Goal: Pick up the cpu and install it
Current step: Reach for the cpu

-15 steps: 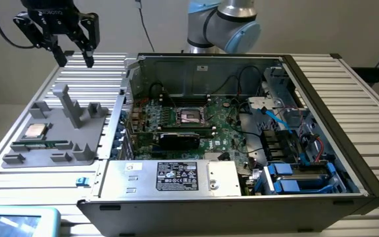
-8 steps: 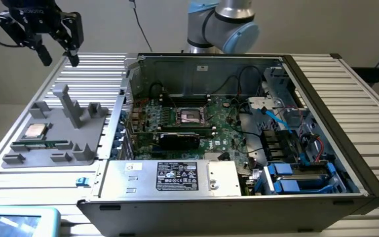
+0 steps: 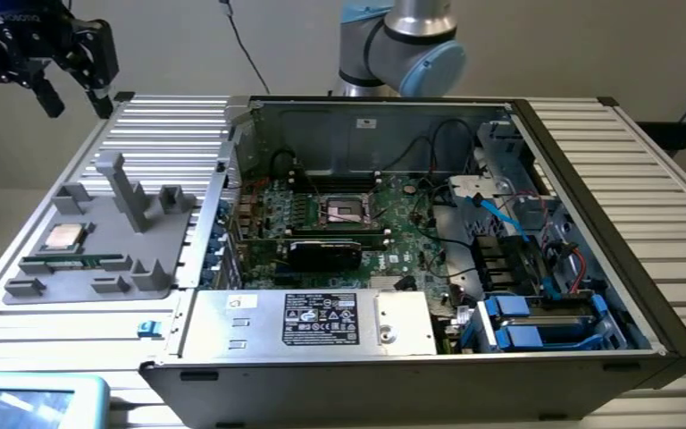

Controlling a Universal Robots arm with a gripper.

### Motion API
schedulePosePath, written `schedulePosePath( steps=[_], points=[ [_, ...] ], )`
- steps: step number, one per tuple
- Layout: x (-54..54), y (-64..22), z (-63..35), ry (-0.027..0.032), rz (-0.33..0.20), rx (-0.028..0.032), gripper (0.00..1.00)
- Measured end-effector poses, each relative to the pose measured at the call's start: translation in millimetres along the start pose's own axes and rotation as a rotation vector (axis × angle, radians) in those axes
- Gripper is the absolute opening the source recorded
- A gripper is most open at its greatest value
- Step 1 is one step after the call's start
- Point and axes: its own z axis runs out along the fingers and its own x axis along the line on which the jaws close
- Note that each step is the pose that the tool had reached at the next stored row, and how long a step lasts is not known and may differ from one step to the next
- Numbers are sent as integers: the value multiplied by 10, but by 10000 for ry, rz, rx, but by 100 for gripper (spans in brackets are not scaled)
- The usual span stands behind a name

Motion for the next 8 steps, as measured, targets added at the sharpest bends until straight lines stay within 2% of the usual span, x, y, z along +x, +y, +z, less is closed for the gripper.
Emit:
schedulePosePath(
  steps=[8],
  points=[
    [369, 15, -6, -1, 1, -1, 62]
  ],
)
